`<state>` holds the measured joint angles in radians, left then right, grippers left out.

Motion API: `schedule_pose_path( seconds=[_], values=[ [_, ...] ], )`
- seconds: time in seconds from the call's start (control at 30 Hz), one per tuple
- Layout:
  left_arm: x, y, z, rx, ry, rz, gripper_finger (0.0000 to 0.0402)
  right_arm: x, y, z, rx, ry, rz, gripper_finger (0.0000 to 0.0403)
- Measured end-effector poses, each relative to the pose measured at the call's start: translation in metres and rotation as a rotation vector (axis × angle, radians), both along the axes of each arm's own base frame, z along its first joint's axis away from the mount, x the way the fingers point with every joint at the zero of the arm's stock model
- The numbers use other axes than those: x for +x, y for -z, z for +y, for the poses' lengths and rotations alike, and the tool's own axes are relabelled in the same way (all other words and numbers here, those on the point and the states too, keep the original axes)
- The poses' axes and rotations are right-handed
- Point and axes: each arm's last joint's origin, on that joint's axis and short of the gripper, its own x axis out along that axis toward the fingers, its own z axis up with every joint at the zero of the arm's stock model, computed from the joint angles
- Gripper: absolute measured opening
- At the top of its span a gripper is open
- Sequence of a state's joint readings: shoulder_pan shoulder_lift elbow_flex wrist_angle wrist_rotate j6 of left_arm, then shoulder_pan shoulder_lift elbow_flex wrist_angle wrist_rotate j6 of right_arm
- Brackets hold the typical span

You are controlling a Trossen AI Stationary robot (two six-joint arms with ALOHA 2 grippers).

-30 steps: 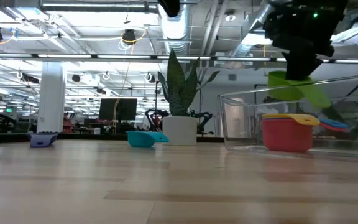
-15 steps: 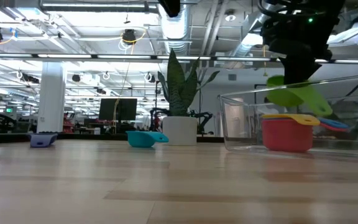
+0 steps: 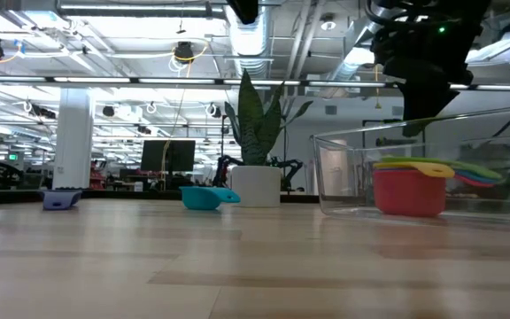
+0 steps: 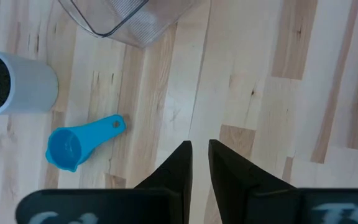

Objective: Nest measuring cups in basket
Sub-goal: Stack the green measuring cup on top of the yellow measuring cup, then stack the light blue measuring cup on top of the green measuring cup

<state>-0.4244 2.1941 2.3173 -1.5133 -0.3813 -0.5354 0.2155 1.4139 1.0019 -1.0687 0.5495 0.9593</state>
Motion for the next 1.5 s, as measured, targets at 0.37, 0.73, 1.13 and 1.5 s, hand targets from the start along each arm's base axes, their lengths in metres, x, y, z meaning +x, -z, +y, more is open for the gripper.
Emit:
schedule_pose_path(
  seconds=[0.37,0.73,1.13,1.5],
  values=[
    [0.0,0.0,0.0,-0.002,0.0,-0.005,0.0043,0.003,-0.003,-0.002,0.004,-0.012,-0.015,0.0158],
    [-0.005,0.001,0.002,0.026,0.009,0.053,0.0043,0.021,-0.037,0.007,0.066,-0.315,-0.026,0.0137],
    [-0.012,-0.01,0.009,0.162,0.047,0.011,0.0042,0.004,-0.107,0.055,0.271,-0.387,-0.095,0.012],
    [-0.07,0.017,0.057,0.26,-0.101,0.153,0.0042,-0.03,-0.114,0.111,0.329,-0.419,-0.131,0.012]
  ],
)
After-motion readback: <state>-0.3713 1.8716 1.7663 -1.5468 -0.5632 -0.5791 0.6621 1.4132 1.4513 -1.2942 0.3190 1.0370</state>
